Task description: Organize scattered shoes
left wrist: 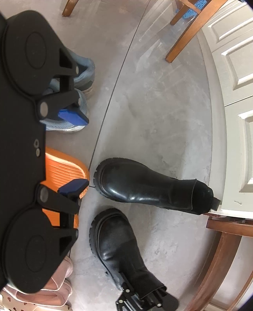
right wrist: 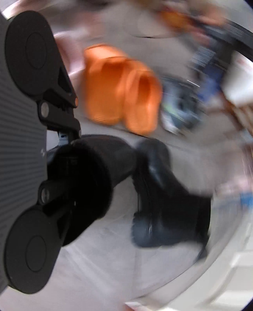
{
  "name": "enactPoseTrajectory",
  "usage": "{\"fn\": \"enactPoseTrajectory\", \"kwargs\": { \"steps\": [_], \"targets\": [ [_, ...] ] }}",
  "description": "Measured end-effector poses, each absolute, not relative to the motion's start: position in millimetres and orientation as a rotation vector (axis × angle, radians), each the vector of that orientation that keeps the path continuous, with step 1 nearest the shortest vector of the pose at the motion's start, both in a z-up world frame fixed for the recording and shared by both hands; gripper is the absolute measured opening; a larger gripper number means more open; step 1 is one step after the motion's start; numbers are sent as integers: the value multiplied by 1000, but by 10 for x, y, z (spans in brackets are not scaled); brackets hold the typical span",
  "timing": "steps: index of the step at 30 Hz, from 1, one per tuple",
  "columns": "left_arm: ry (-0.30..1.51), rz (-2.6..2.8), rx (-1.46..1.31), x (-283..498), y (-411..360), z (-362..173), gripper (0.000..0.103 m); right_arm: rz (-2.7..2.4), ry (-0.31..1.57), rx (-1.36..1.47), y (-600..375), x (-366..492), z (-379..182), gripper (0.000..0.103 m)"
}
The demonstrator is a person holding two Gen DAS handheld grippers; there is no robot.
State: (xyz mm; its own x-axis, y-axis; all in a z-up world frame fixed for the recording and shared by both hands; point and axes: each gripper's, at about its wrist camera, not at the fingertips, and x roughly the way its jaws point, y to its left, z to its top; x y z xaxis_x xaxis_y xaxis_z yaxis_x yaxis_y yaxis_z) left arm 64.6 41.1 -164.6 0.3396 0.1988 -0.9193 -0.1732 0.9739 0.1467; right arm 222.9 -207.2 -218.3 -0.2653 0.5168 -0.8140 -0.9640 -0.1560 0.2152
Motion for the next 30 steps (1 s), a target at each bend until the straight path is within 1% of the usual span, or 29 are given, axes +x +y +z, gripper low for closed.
{"fn": "enactPoseTrajectory", "kwargs": {
  "steps": [5, 7, 8, 10, 11, 12, 14, 15, 17, 19, 20, 23, 26, 30],
  "targets": [
    [1203, 242, 7, 660, 450, -1681, 61, 1737, 819, -1041, -1784, 2370, -2102, 11],
    [1200, 238, 5, 653, 458, -1683, 61, 1745, 825, -1207, -1613, 2378, -2147, 11],
    [1197, 239, 3, 648, 461, -1686, 61, 1720, 855, -1279, -1512, 2386, -2193, 27],
    [1192, 239, -12, 630, 471, -1695, 61, 1558, 853, -1350, -1350, 2399, -2217, 60],
    [1191, 235, -25, 619, 474, -1703, 61, 1506, 854, -1350, -1328, 2405, -2204, 65],
    [1191, 230, -35, 608, 472, -1709, 61, 1456, 858, -1319, -1332, 2425, -2121, 67],
    [1191, 222, -50, 586, 461, -1720, 61, 1377, 823, -1258, -1446, 2460, -1898, 87],
    [1190, 218, -50, 574, 452, -1721, 61, 1344, 787, -1237, -1540, 2472, -1784, 88],
    [1187, 207, -25, 544, 419, -1694, 61, 1269, 735, -1173, -1814, 2519, -1549, 88],
    [1176, 195, 0, 513, 390, -1644, 61, 1193, 766, -1041, -2217, 2606, -1366, 89],
    [1170, 190, 2, 503, 381, -1617, 61, 1169, 780, -993, -2370, 2636, -1324, 93],
    [1152, 184, 6, 497, 355, -1537, 61, 1113, 851, -926, -2677, 2677, -1610, 94],
    [1132, 180, 13, 504, 321, -1475, 61, 1084, 989, -869, -2607, 2715, -2218, 93],
    [1120, 179, 30, 462, 291, -1410, 61, 1158, 962, -842, -2219, 2547, -2727, 93]
  ]
}}
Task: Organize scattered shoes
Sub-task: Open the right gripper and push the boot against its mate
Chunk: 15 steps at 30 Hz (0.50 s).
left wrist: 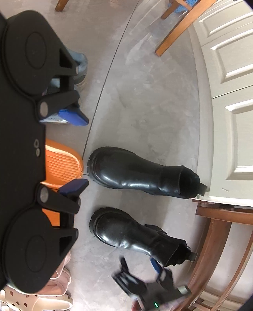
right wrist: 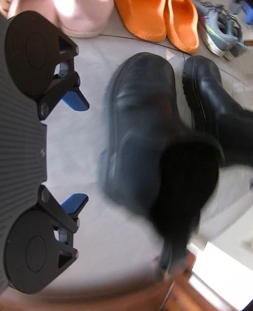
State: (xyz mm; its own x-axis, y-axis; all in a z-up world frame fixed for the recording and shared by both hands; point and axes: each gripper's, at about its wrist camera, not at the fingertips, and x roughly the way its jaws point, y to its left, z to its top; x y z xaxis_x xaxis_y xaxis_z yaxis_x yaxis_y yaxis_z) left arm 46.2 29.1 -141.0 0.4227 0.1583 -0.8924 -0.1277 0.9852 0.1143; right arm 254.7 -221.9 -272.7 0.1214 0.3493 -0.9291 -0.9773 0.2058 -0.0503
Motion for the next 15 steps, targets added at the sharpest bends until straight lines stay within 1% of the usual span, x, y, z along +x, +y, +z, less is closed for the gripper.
{"fn": "enactPoseTrajectory", "kwargs": {
  "steps": [1, 4, 7, 10, 11, 15],
  "targets": [
    [1120, 181, 33, 445, 296, -1404, 61, 1156, 956, -842, -2135, 2520, -2763, 100],
    [1131, 192, 29, 426, 326, -1425, 61, 1172, 937, -825, -1943, 2517, -2784, 98],
    [1149, 204, 28, 429, 360, -1469, 61, 1204, 928, -827, -1659, 2482, -2750, 98],
    [1156, 207, 25, 424, 386, -1495, 61, 1261, 882, -874, -1413, 2385, -2750, 98],
    [1156, 207, 12, 427, 391, -1500, 61, 1267, 879, -875, -1385, 2375, -2747, 100],
    [1153, 186, -17, 468, 333, -1506, 61, 1239, 922, -857, -1379, 2352, -2719, 99]
  ]
}}
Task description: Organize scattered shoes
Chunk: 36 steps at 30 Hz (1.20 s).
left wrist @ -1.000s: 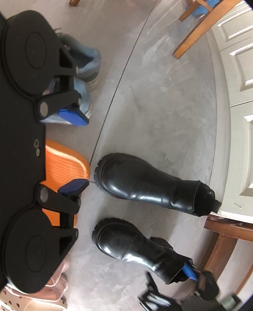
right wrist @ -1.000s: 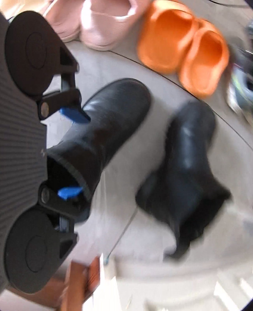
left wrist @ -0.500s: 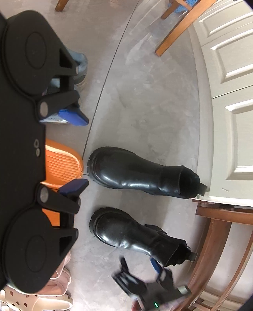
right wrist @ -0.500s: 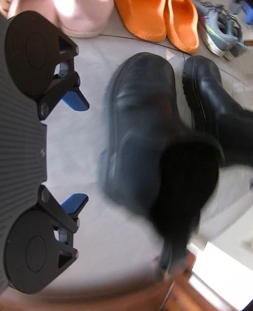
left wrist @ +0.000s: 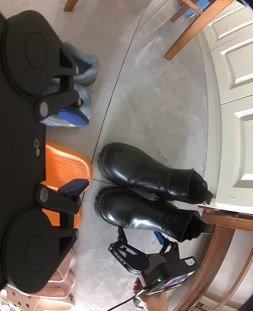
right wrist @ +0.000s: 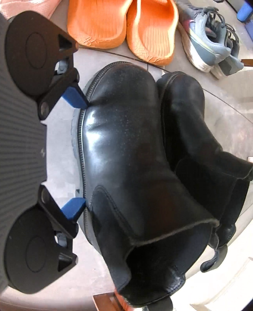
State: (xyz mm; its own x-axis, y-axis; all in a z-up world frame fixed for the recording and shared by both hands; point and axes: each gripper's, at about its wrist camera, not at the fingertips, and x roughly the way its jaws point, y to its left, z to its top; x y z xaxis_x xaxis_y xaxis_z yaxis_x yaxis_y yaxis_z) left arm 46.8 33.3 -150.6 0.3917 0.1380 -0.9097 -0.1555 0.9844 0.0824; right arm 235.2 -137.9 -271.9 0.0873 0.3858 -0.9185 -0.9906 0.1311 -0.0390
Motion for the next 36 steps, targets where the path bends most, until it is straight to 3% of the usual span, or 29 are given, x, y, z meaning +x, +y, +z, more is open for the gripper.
{"fn": "enactPoseTrajectory", "kwargs": {
  "steps": [5, 10, 14, 21, 25, 36],
  "targets": [
    [1155, 139, -5, 535, 105, -1463, 61, 917, 1028, -811, -1603, 2219, -2494, 100],
    [1125, 109, 37, 548, -225, -1215, 61, 562, 1253, -351, -2191, 1944, -1884, 100],
    [1119, 103, 95, 487, -528, -975, 61, 415, 1304, -206, -2413, 1531, -1441, 100],
    [1119, 145, 149, 186, -887, -584, 61, 260, 1164, -130, -2882, 770, -433, 100],
    [1130, 156, 42, 52, -864, -447, 61, 240, 1128, -56, -3031, 445, -70, 100],
    [1073, 147, 111, -258, -852, -277, 61, 195, 1066, -106, -2737, -5, 144, 100]
  ]
}}
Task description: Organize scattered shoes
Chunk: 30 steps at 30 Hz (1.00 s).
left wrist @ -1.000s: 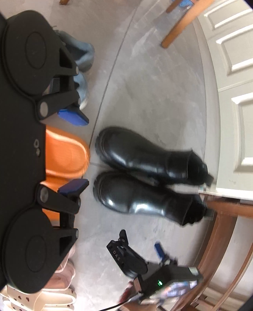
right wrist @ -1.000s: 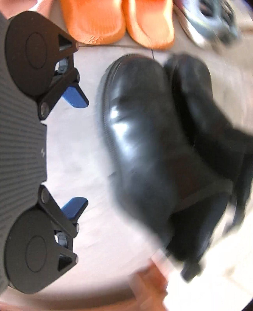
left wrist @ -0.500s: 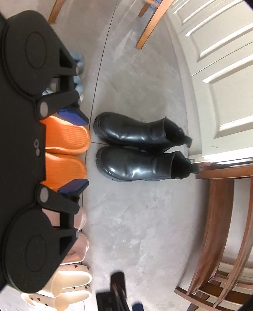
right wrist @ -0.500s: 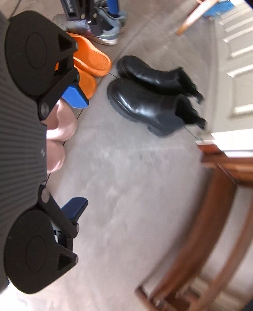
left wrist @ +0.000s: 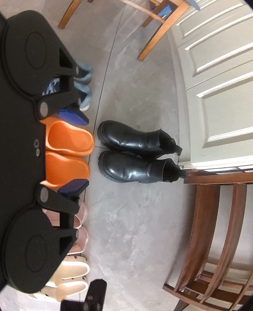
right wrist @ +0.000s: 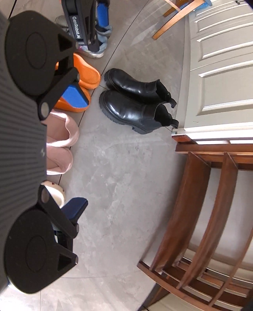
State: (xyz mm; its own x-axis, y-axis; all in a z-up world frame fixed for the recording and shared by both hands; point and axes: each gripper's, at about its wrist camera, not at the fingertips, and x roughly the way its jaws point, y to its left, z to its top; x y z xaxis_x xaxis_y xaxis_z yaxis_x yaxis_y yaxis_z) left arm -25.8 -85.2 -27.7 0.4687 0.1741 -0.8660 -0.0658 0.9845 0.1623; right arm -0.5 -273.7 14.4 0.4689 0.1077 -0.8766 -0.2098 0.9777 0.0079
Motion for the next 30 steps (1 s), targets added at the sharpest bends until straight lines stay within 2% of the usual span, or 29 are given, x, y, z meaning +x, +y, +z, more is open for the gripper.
{"fn": "enactPoseTrajectory", "kwargs": {
  "steps": [17, 30],
  "targets": [
    [1104, 135, 130, -343, -835, -370, 61, 186, 1064, -146, -2785, -37, 87, 100],
    [1147, -93, 243, -65, -1524, -851, 61, 62, 1091, -274, -3441, -107, -235, 100]
  ]
}}
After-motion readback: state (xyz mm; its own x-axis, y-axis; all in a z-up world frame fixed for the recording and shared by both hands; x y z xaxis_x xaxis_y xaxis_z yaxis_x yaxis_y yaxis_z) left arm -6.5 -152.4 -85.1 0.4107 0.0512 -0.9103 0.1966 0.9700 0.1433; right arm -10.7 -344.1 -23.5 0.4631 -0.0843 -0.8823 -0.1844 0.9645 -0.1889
